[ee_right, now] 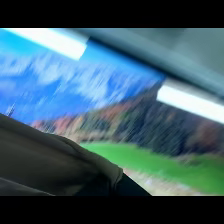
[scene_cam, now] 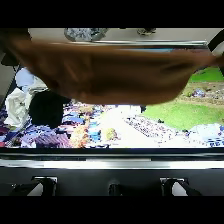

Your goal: Fold the shirts.

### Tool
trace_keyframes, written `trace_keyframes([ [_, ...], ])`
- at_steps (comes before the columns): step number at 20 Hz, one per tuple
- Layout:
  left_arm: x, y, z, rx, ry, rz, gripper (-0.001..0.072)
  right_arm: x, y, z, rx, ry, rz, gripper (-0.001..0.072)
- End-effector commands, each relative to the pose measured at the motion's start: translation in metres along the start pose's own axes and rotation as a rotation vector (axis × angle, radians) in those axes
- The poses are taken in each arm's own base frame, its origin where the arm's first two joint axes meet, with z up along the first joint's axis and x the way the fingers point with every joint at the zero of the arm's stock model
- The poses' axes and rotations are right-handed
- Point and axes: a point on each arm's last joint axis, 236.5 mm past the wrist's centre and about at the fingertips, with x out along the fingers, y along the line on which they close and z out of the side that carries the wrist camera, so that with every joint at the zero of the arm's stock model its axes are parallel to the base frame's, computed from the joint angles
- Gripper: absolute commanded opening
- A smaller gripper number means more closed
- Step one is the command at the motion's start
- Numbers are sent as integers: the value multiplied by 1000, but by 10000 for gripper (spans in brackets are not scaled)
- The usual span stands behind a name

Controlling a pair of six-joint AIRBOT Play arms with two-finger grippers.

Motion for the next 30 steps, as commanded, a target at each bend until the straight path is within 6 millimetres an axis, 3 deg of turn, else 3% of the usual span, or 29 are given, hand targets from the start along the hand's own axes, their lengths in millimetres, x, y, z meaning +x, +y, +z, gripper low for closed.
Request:
trace_keyframes([
  [1, -132, -97, 117, 110, -374, -101, 25, -161, 15, 111, -119, -356, -258, 42],
  [4, -173, -122, 115, 141, -405, -124, 25, -217, 22, 108, -136, -370, -378, 41],
  [6, -177, -123, 106, 123, -372, -123, 25, -232, 23, 95, -137, -326, -421, 41],
  [10, -166, -117, 95, 74, -307, -116, 25, -224, 18, 73, -126, -228, -421, 41],
  [13, -145, -105, 82, 55, -232, -100, 25, -195, 12, 59, -94, -149, -368, 41],
  [15, -110, -79, 51, 40, -76, -51, 25, -149, 4, 28, -68, -2, -281, 40],
  [17, -52, -25, -5, -25, 165, 48, 26, -69, -1, -36, 12, 253, -103, 39],
  [19, 11, 27, -89, -93, 433, 92, 25, 15, 26, -134, 91, 597, 155, 39],
  [20, 38, 52, -140, -140, 565, 106, 26, 47, 41, -174, 92, 725, 234, 39],
  [22, 75, 93, -244, -270, 780, 147, 26, 109, 64, -239, 63, 875, 287, 39],
  [24, 101, 117, -329, -334, 911, 149, 26, 172, 77, -267, 58, 865, 279, 40],
  [26, 128, 125, -381, -430, 965, 117, 26, 224, 82, -278, 113, 796, 230, 41],
  [28, 161, 127, -402, -483, 930, 54, 26, 262, 82, -276, 189, 699, 185, 42],
  [30, 190, 141, -405, -518, 857, 66, 26, 286, 70, -267, 195, 601, 127, 42],
])
